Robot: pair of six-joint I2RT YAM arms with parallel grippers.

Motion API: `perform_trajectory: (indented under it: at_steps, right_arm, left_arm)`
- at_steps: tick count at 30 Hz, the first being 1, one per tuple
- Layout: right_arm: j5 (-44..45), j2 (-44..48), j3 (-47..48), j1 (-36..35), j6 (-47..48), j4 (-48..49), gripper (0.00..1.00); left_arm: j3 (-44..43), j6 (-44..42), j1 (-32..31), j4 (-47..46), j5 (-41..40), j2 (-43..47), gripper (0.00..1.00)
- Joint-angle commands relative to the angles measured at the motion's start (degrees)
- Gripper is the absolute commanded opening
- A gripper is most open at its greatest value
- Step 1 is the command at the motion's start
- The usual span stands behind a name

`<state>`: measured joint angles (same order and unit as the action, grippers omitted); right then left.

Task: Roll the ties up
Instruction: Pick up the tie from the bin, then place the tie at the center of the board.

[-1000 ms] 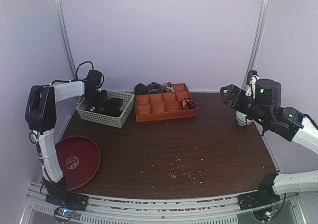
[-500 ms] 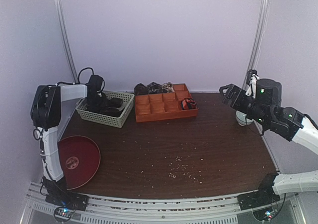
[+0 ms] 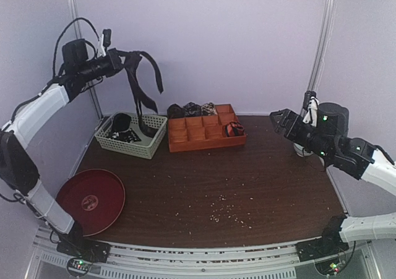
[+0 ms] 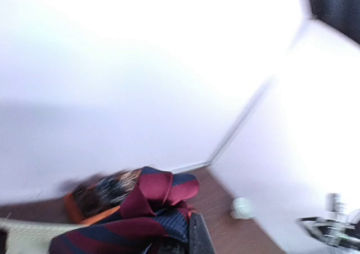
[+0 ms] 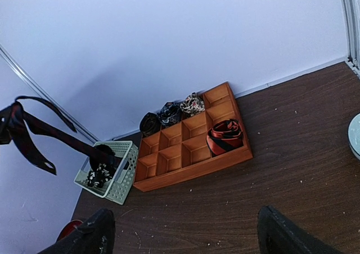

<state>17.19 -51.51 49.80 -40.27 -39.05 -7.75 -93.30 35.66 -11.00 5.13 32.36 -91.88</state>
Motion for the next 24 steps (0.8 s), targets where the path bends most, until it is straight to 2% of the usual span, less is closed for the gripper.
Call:
perform_trajectory:
  at_steps: [1, 5, 8, 14, 16, 19, 21, 24]
  right_arm:
    - [-3.59, -0.69, -1.85, -1.06, 0.32, 5.16, 0.88]
    - [-4.76, -2.29, -3.16, -2.29, 1.31, 7.68, 0.88]
    - [-5.41, -4.19, -4.62, -4.52, 1.21, 9.89, 0.87]
    - [-4.48, -8.58, -6.72, -11.46, -1.35, 13.04, 0.85]
    - [-3.25, -9.83, -7.73, -12.85, -3.37, 13.08, 0.84]
    - [-2.64, -12.36, -9.07, -13.81, -7.07, 11.76, 0.82]
    - [-2.68, -14.34, -9.75, -15.3, -8.02, 11.96, 0.8]
    - [0.16, -18.91, -7.49, -18.91, -7.68, 10.16, 0.76]
  left_arm:
    - [5.85, 9.26, -2.59, -16.01, 17.8, 5.45, 0.0]
    - [14.02, 8.08, -9.64, -16.57, 19.63, 11.97, 0.0]
    - [23.48, 9.57, -16.0, -20.8, 19.59, 15.22, 0.0]
    - [40.5, 11.76, -29.5, -30.89, 12.11, 16.39, 0.04]
    - [44.09, 13.62, -32.45, -35.98, 11.42, 13.36, 0.17]
    - [46.33, 14.13, -33.08, -36.81, 11.36, 9.77, 0.44]
    - [46.26, 9.32, -32.24, -28.26, 3.86, 10.46, 0.55]
    - [42.78, 1.39, -31.03, -9.78, -11.13, 12.31, 0.64]
